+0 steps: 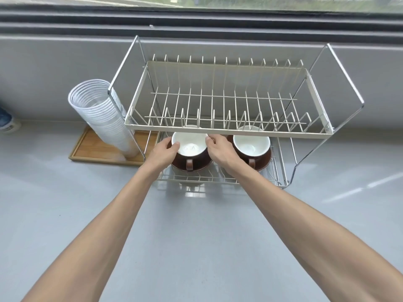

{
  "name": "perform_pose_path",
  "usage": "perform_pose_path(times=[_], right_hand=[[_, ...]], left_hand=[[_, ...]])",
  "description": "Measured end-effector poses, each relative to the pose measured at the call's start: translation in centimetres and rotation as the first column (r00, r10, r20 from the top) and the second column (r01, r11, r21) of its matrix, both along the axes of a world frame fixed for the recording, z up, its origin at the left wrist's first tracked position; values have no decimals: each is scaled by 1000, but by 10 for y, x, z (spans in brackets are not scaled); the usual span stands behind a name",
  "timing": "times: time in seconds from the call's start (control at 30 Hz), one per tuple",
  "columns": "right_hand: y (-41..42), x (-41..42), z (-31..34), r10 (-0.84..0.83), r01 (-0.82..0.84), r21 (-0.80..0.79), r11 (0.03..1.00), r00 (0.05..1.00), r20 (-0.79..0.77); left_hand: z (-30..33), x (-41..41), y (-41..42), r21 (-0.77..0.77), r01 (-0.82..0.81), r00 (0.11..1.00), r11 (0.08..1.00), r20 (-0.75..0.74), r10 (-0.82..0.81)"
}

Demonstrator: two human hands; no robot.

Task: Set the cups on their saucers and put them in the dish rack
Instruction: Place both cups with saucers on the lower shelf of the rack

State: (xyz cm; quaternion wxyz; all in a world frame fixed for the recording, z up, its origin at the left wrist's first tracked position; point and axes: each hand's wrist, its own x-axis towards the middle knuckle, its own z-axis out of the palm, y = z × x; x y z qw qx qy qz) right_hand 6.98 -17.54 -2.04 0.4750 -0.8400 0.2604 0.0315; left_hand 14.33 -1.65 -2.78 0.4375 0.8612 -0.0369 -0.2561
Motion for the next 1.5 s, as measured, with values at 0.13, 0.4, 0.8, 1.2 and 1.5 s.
perform_pose_path(times=[0.13,0.4,0.8,1.2,1.5], right_hand=[[0,-13,6,59,-60,-21,998,998,-12],[-1,-52,33,231,-254,-146,956,960,-156],[-38,-116,34,279,-303,-764,570,946,-167],[-102,-112,8,29,53,-606,794,992,124],[-122,-81,-17,-256,257,-57,965,966,25]], left_hand=[[10,-13,6,83,57,998,995,24,-59],[37,-50,15,411,305,932,859,59,-359],[49,-100,-33,746,238,606,622,387,-695],[29,-118,-112,193,152,893,969,394,-218],[4,-90,-134,23,48,997,999,64,-49]])
